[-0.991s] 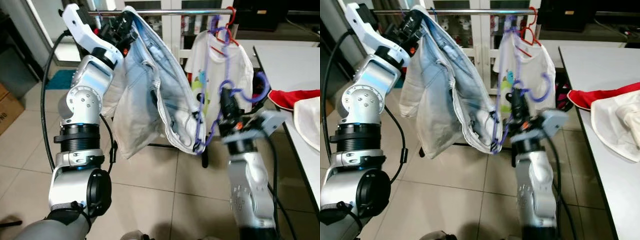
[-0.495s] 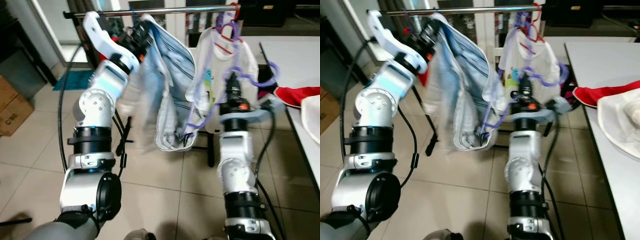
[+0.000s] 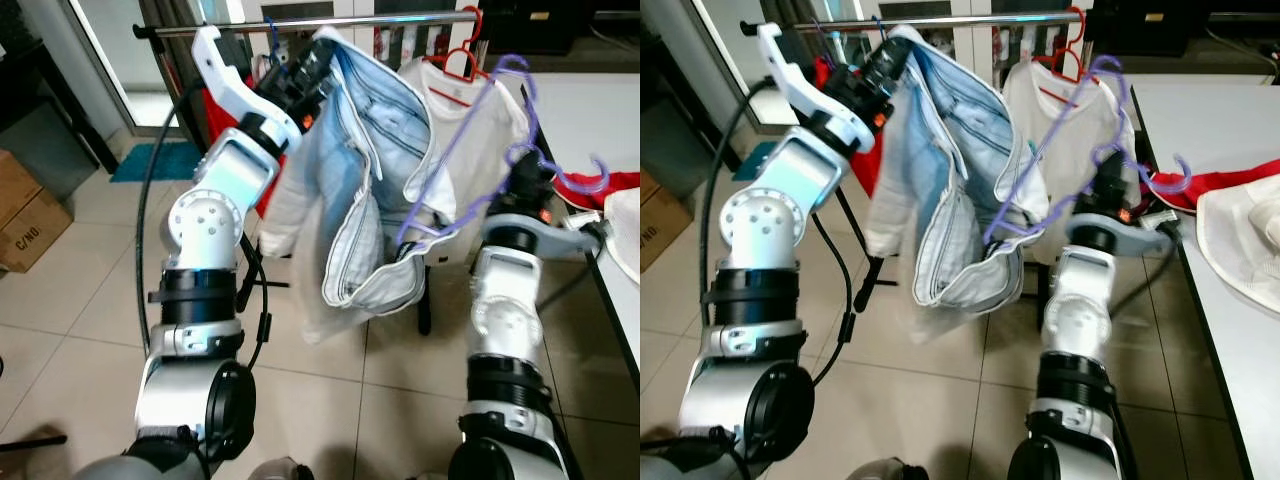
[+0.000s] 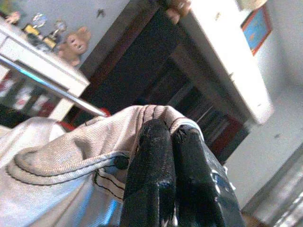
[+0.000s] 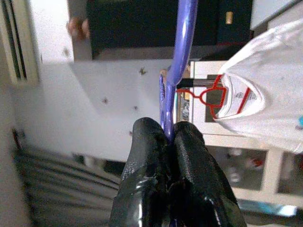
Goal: Hang hanger
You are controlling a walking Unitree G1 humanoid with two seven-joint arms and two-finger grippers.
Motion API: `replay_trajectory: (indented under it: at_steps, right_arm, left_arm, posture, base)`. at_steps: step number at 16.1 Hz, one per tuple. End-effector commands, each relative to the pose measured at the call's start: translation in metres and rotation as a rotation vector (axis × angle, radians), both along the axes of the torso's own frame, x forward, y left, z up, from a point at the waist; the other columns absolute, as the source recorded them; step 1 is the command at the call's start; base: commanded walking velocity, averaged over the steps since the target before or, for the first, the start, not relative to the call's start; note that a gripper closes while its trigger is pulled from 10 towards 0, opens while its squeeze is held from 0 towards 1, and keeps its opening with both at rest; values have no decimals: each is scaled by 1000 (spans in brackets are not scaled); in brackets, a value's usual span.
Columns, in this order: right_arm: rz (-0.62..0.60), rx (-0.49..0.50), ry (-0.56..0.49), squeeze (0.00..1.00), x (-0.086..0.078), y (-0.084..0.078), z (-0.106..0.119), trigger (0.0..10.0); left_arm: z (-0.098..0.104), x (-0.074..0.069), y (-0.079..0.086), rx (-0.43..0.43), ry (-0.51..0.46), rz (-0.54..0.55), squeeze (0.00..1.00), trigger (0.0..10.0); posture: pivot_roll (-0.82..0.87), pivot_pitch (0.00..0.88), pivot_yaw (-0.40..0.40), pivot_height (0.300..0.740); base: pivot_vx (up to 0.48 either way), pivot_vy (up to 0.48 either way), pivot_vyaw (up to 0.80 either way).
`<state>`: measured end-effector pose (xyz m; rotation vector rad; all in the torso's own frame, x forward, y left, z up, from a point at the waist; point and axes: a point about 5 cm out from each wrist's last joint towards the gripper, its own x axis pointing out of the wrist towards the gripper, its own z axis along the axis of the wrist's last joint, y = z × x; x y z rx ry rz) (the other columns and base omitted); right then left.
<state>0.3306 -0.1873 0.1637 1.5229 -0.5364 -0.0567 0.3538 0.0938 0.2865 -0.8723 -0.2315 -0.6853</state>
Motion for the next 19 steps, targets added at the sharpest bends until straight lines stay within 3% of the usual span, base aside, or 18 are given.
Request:
replay_trajectory:
  at_steps: [1,2,4,5,7,8,9,10,11,12,13,14,15,16,17,18,19]
  right_arm:
    - [130,152,-99,0,3,42,15,10000]
    - [151,183,-126,0,2,42,17,10000]
    - [228,295,-238,0,-6,37,25,10000]
    - [248,319,-258,0,-7,36,27,10000]
    - [296,320,-243,0,-5,41,26,10000]
    - [324,365,-229,0,-2,46,25,10000]
    - [331,376,-223,0,-1,48,24,10000]
    - [352,391,-224,0,0,53,25,10000]
    - [378,382,-238,0,1,58,29,10000]
    - [384,382,-243,0,1,59,31,10000]
    - [380,311,-249,0,0,59,36,10000]
    - [378,280,-250,0,0,59,38,10000]
    - [356,224,-271,0,-1,54,45,10000]
    - [338,200,-282,0,-1,49,49,10000]
    - [276,88,-282,0,-2,35,58,10000]
    - [247,15,-280,0,-2,30,63,10000]
    - [193,-180,-290,0,-6,21,78,10000]
  left_arm:
    - [17,-8,17,-85,-97,18,0,0]
    - [19,-11,20,-133,-109,-1,0,0]
    - [25,-25,31,-336,-154,-149,0,0]
    - [22,-28,32,-358,-154,-197,0,0]
    - [2,-33,25,-187,-101,-296,0,0]
    - [-19,-38,11,-53,-31,-346,0,0]
    - [-26,-39,4,5,-4,-359,0,0]
    - [-40,-45,-11,242,-4,-378,0,0]
    - [-58,-53,-26,540,-60,-401,0,0]
    - [-65,-56,-29,625,-86,-408,0,0]
    - [-80,-54,-27,832,-120,-364,0,0]
    - [-85,-53,-25,903,-132,-345,0,0]
    - [-97,-46,-14,1031,-119,-274,0,0]
    - [-102,-43,-7,1071,-106,-232,0,0]
    - [-106,-36,10,1116,-83,-125,0,0]
    - [-106,-32,18,1124,-77,-62,0,0]
    - [-101,-23,42,1079,-27,127,0,0]
  posture:
    - [-80,0,125,740]
    - [-83,0,123,740]
    - [-87,0,108,740]
    - [-87,0,104,740]
    - [-87,0,99,740]
    - [-87,0,96,740]
    - [-87,0,96,740]
    - [-87,0,96,740]
    - [-87,0,91,740]
    - [-89,0,92,740]
    - [-90,0,95,740]
    - [-90,0,95,740]
    - [-93,0,99,740]
    - [-95,0,100,740]
    - [-97,0,100,740]
    - [-97,0,100,740]
    - [-99,0,97,740]
  base:
    - [0,0,0]
    - [0,0,0]
    - [0,0,0]
    - [0,0,0]
    - [0,0,0]
    - [0,0,0]
    - [0,0,0]
    - [0,0,0]
    - [0,0,0]
    - [0,0,0]
    - [0,0,0]
    - [0,0,0]
    - [0,0,0]
    - [0,0,0]
    - [0,0,0]
    - [0,0,0]
    - [0,0,0]
